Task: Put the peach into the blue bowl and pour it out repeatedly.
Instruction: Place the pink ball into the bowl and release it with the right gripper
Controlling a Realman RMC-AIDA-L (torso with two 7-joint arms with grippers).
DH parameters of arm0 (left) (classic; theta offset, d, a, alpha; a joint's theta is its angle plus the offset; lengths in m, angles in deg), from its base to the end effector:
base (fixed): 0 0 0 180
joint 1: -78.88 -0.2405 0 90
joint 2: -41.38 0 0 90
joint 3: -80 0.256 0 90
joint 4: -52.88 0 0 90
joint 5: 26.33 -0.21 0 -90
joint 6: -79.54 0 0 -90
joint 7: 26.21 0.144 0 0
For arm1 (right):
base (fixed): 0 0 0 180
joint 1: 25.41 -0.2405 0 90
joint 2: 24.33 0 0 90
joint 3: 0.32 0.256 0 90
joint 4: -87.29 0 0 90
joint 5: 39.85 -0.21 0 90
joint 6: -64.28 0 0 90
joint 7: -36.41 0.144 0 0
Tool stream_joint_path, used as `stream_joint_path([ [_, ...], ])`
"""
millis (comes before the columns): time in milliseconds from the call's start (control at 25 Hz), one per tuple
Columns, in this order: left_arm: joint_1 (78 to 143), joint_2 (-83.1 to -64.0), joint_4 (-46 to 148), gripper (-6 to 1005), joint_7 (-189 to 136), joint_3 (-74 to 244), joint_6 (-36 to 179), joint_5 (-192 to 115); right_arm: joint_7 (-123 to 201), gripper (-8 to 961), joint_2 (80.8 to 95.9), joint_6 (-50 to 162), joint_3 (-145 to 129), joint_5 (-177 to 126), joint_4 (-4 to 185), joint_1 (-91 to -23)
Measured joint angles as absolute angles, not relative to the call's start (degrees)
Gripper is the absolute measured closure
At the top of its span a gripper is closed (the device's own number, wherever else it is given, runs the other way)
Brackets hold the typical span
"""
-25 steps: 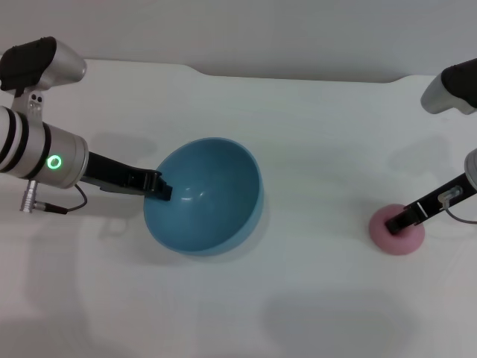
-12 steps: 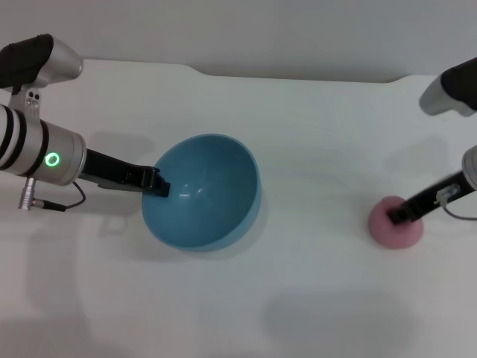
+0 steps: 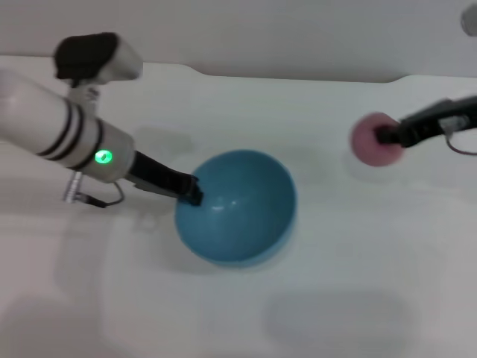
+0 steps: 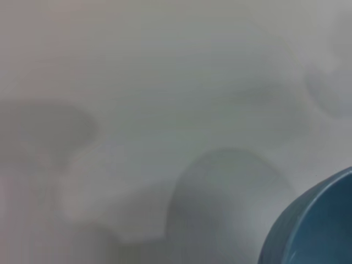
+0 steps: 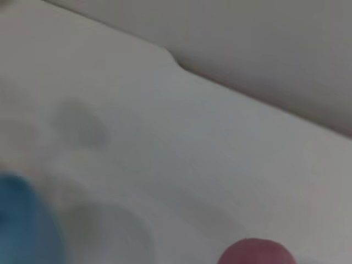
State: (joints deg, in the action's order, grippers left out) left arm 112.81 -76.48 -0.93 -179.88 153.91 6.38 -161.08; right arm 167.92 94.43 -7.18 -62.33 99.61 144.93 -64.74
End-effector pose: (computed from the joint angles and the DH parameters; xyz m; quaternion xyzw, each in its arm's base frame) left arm -0.2401 0.3631 -0.0326 -0.8275 -0.5396 0.0460 0.1485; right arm 0.2085 0.4079 0.0066 -0.9086 0.3527 -0.0165 0.2231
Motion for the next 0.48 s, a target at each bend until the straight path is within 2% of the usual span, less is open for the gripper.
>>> stream_joint_path([
  [480, 117.0, -77.34, -0.8, 999, -185.9, 166.6, 12.0, -161.9, 149.1, 895, 94.65, -17.8, -68.2, 76.9, 150.7, -63.6],
])
